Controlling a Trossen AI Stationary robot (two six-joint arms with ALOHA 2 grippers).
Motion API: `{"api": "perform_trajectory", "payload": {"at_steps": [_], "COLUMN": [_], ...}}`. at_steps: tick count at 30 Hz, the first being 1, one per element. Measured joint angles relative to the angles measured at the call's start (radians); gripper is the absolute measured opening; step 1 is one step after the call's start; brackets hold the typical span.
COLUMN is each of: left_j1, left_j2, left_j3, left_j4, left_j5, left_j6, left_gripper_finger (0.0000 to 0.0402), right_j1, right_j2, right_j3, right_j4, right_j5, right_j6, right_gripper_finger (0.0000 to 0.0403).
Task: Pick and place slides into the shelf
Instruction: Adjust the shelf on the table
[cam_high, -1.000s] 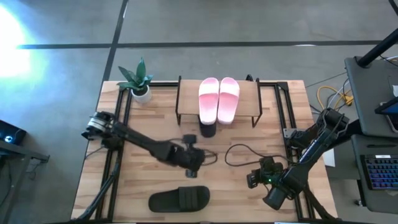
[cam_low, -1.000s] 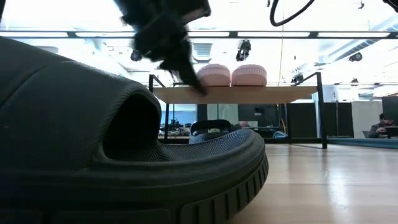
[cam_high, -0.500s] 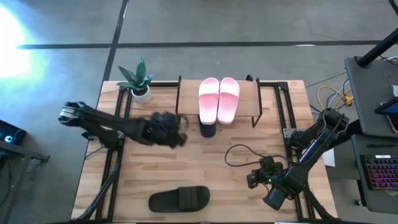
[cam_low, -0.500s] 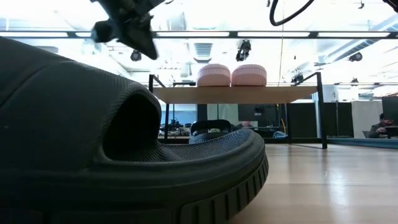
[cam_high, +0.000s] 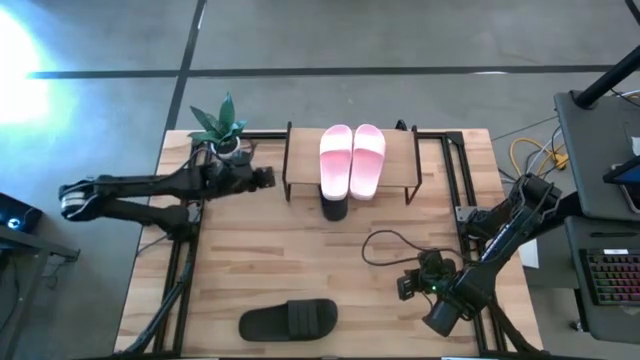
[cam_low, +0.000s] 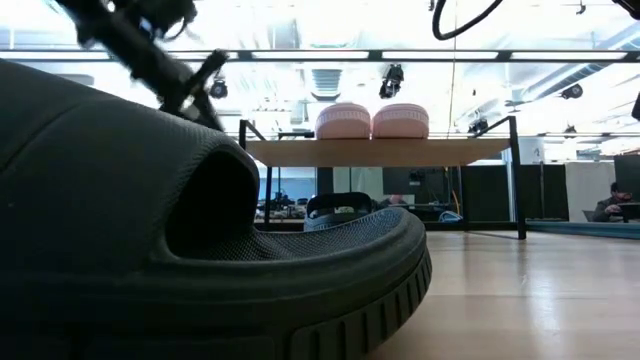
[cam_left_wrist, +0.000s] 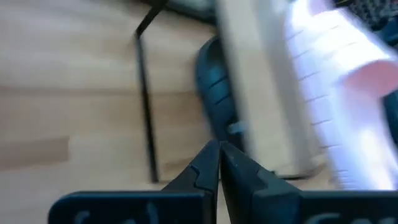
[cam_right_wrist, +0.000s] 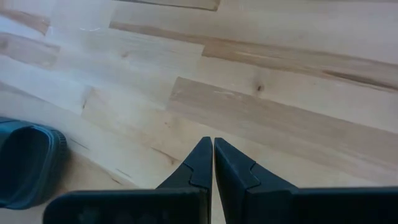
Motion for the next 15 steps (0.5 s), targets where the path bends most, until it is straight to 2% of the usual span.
{"api": "perform_trajectory", "payload": {"at_steps": [3, 5, 10, 15], "left_j1": [0.052, 0.068, 0.084, 0.098], "left_j2": [0.000, 0.017, 0.097, 0.230], "left_j3": [-0.085, -0.129, -0.202, -0.201], "left_j4": [0.053, 0.137, 0.420, 0.523], "left_j5": [0.094, 0.119, 0.128, 0.129], "left_j6": [-0.011, -0.027, -0.029, -0.021], "left_gripper_finger": [0.0000, 0.0000, 0.0000, 0.0000], "right_j1": [0.000, 0.000, 0.000, 0.000], "right_j2": [0.000, 0.000, 0.000, 0.000], "right_j3": [0.000, 0.000, 0.000, 0.000], "right_j4": [0.002, 0.003, 0.002, 0.003], "right_j5": [0.000, 0.000, -0.001, -0.004], "right_j6": [0.008, 0.008, 0.028, 0.031], "right_gripper_finger": [0.0009, 0.0008, 0.0008, 0.0008]}}
